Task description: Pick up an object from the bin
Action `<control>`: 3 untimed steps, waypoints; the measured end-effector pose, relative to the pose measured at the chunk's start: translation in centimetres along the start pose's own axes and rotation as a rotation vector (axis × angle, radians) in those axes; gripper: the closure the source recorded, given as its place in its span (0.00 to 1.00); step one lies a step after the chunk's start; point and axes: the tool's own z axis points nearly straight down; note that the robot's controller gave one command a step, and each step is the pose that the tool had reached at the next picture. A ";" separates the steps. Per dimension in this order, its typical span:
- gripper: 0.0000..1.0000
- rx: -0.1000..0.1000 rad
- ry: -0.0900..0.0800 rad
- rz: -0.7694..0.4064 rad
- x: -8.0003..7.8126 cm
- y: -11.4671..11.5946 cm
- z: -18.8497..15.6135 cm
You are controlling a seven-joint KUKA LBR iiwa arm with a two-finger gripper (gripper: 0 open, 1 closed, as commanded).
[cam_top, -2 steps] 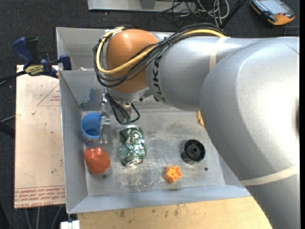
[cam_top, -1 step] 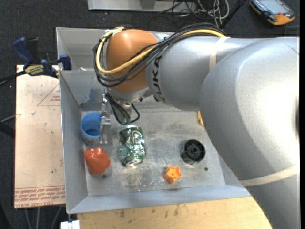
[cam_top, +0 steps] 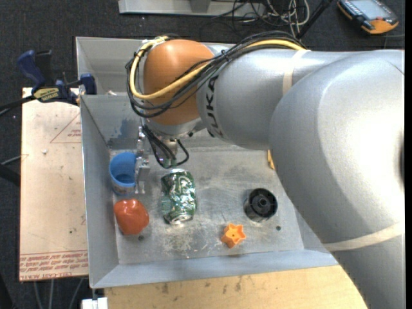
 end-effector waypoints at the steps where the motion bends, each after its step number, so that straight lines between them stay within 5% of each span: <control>1: 1.00 0.000 0.000 0.000 0.0 0.0 0.0; 3: 1.00 0.000 0.000 0.000 0.0 0.0 0.0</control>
Offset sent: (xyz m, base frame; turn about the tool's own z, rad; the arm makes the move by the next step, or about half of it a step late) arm 0.0089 0.0161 0.0907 0.0161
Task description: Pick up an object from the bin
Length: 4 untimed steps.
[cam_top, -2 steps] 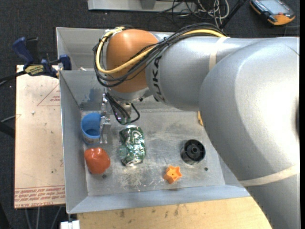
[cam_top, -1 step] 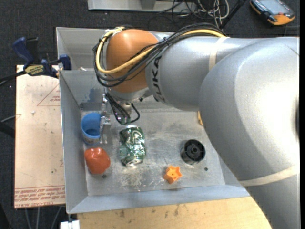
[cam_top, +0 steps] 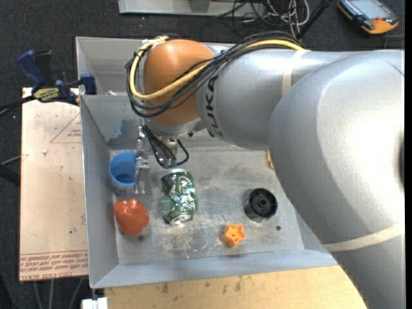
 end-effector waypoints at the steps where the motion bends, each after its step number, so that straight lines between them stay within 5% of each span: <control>1: 1.00 0.000 0.000 0.000 0.0 0.0 0.0; 4: 1.00 0.000 0.000 0.000 0.0 0.0 0.0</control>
Offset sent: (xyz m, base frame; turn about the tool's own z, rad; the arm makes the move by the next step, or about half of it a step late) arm -0.0164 -0.0112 0.1117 0.0636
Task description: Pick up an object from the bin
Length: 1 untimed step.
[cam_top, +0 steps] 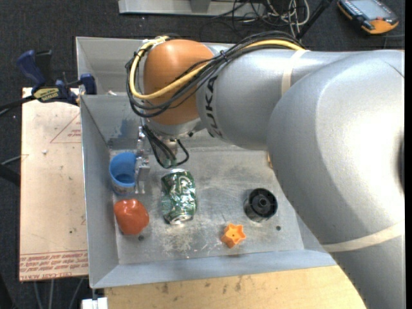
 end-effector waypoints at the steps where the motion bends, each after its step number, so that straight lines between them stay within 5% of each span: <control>1: 1.00 0.000 0.000 0.000 0.0 0.0 0.0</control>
Offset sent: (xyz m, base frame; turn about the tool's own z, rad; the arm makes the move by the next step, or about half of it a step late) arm 0.0020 -0.0171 -0.0518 0.0355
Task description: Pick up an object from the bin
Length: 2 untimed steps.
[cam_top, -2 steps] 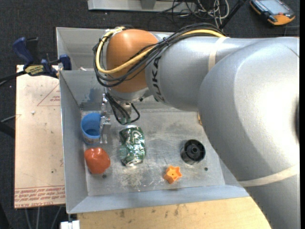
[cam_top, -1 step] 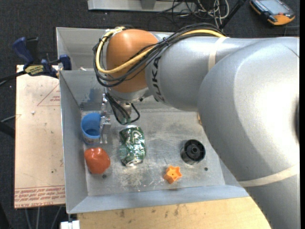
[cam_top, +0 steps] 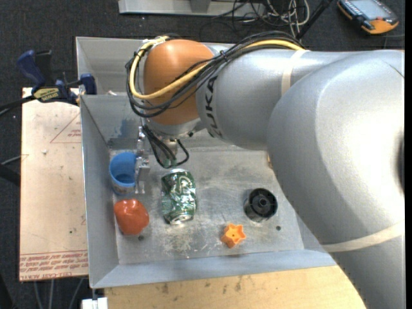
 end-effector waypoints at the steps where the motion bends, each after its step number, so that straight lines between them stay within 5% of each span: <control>1: 1.00 0.000 0.000 0.000 0.0 0.0 0.0; 2: 1.00 0.000 0.000 0.000 0.0 0.0 0.0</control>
Offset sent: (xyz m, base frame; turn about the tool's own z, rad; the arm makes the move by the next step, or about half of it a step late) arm 0.0139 0.0061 0.0812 0.0093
